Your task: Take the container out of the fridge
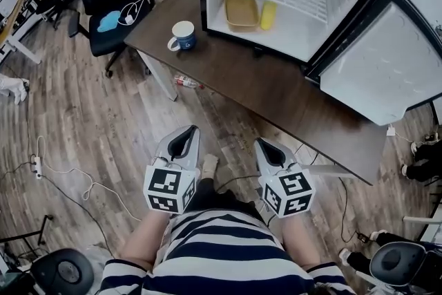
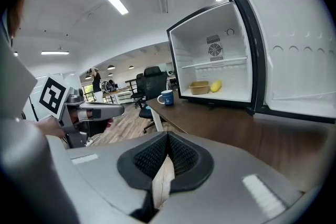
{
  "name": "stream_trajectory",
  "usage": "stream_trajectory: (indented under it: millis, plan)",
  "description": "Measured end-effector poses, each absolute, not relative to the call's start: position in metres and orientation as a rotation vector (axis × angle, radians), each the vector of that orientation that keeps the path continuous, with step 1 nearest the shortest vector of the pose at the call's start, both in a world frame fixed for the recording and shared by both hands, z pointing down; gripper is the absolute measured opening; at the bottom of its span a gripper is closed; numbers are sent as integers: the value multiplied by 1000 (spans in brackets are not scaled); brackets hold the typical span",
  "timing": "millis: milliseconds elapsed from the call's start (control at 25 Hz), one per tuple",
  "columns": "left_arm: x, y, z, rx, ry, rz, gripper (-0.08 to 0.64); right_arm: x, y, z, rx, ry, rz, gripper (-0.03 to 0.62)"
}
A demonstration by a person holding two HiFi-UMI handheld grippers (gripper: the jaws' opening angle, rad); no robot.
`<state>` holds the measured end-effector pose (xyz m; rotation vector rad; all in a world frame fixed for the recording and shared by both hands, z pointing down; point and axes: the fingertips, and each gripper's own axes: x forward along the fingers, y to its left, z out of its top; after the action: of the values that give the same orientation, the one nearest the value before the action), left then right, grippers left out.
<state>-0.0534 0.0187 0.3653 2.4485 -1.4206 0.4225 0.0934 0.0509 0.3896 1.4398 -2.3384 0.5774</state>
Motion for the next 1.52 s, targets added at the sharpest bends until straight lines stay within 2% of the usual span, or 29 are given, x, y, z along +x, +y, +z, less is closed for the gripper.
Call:
stream_trajectory:
  millis: [480,1520]
  plan:
    - [-49,-51,385,2455,-1346,463,0,89,-32,401,1377,-2338,534,-6]
    - [-59,-186,414,2501,-1301,473,0,66,-216,405,1185,-2276,109,124]
